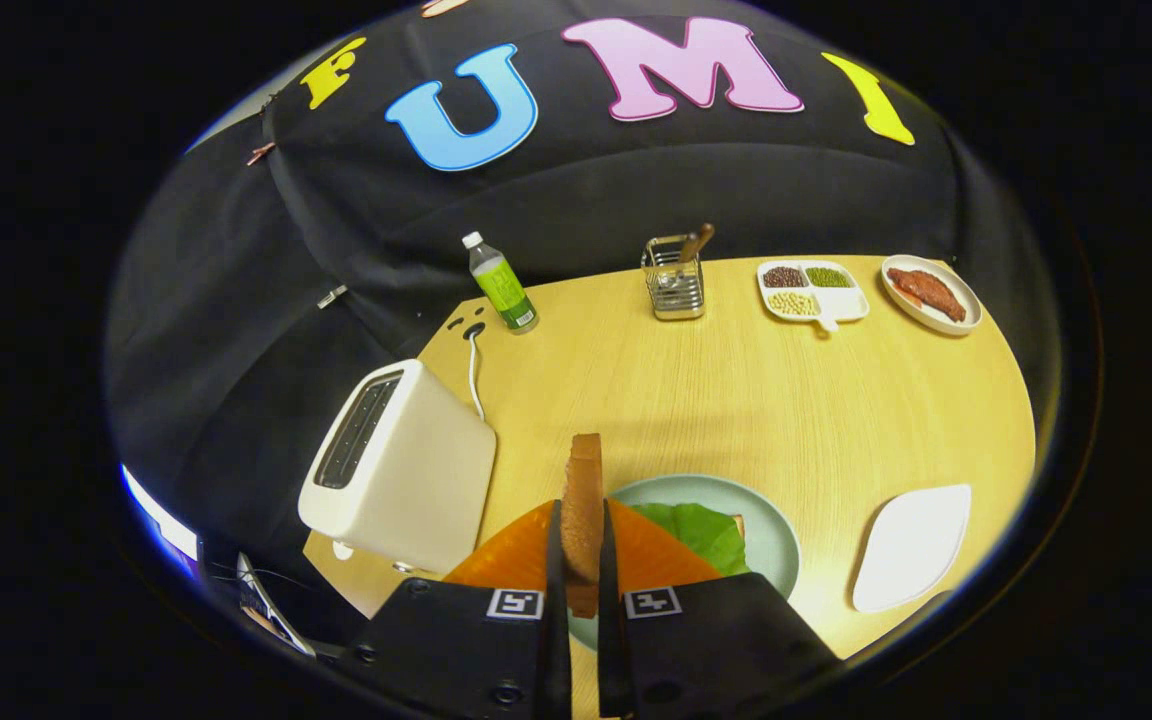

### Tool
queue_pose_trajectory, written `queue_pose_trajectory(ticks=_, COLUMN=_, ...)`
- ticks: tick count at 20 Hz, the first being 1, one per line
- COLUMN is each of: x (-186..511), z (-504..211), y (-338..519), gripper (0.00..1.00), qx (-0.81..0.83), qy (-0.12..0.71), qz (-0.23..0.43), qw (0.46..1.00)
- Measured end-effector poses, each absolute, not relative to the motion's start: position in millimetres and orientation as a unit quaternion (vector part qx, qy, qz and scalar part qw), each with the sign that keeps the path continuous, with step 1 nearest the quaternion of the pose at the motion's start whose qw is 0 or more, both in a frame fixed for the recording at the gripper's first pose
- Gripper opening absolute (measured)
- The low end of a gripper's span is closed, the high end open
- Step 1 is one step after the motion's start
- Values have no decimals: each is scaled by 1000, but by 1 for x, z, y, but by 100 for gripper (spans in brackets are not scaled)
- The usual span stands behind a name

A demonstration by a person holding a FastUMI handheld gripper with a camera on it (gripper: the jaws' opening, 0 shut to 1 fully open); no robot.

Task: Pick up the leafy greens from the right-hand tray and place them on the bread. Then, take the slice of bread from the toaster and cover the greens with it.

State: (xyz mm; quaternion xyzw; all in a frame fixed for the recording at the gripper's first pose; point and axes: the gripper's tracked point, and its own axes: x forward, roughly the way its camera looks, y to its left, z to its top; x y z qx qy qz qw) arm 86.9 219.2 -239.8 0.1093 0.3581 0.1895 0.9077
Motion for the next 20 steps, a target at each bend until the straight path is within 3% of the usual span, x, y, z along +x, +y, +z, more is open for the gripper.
queue_pose_trajectory(ticks=5, x=86, z=-265, y=199, gripper=15, qx=115, qy=369, qz=167, qw=907)
queue_pose_trajectory(ticks=10, x=88, z=-283, y=165, gripper=30, qx=80, qy=372, qz=125, qw=916)
queue_pose_trajectory(ticks=14, x=83, z=-298, y=142, gripper=53, qx=48, qy=384, qz=103, qw=916)
queue_pose_trajectory(ticks=15, x=81, z=-301, y=138, gripper=63, qx=39, qy=387, qz=102, qw=915)
queue_pose_trajectory(ticks=18, x=74, z=-301, y=131, gripper=74, qx=24, qy=391, qz=103, qw=914)
queue_pose_trajectory(ticks=19, x=74, z=-302, y=129, gripper=91, qx=20, qy=389, qz=101, qw=915)
queue_pose_trajectory(ticks=20, x=72, z=-295, y=126, gripper=99, qx=18, qy=385, qz=101, qw=917)
